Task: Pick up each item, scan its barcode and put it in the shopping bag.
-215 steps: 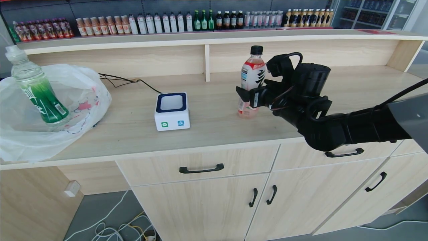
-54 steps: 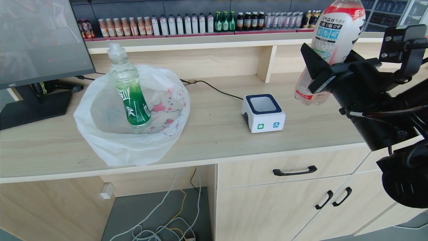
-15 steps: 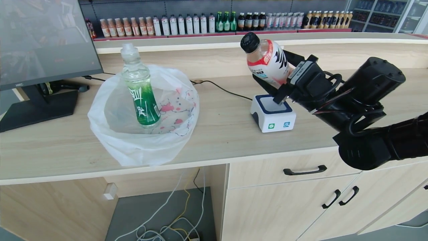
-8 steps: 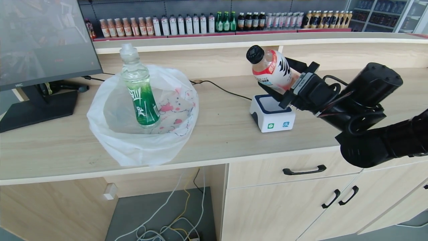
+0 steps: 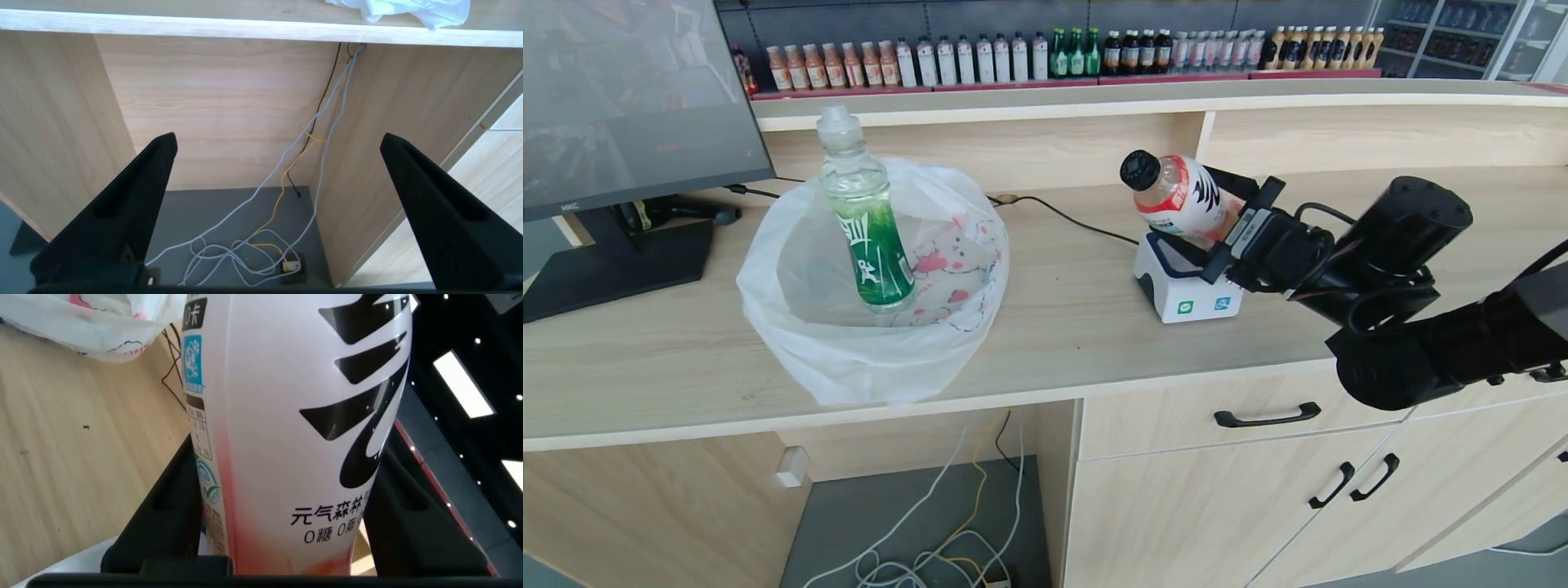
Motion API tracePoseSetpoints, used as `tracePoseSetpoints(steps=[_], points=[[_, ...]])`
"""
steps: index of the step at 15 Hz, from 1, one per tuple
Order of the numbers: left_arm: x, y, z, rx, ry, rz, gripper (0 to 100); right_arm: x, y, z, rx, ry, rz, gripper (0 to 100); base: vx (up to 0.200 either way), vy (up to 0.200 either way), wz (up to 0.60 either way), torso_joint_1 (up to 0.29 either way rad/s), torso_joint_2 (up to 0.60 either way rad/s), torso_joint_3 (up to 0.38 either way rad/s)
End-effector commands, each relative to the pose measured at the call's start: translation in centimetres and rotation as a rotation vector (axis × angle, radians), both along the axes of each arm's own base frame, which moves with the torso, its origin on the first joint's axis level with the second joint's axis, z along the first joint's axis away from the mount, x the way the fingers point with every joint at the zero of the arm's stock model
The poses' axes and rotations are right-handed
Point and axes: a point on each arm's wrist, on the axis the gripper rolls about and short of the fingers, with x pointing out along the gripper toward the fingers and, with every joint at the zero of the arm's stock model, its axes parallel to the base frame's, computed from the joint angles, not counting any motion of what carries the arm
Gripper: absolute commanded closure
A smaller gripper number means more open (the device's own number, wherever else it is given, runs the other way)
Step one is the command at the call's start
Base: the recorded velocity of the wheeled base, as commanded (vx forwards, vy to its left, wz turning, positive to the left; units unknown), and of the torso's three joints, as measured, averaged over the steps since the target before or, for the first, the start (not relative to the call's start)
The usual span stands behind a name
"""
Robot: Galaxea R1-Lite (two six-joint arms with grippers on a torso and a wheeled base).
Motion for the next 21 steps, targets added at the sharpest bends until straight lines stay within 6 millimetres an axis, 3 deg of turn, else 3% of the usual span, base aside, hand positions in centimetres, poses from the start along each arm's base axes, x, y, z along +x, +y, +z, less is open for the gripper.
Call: tracePoseSetpoints(steps=[1,10,21], points=[[0.0,0.0,0.0,0.000,-0.001,0.001,0,1.0,0.3,-0.1,0.011,-0.015,0.004,100,0.000,0.000,0.00,0.000,0.00,0.000],[0.0,0.0,0.0,0.000,-0.001,0.001,0,1.9,0.3,-1.6,-0.003,0.015,0.005,100,0.000,0.000,0.00,0.000,0.00,0.000],[0.0,0.0,0.0,0.000,-0.001,0.001,0,1.7,0.5,-1.1,0.017,0.012,0.007,100,0.000,0.000,0.00,0.000,0.00,0.000]])
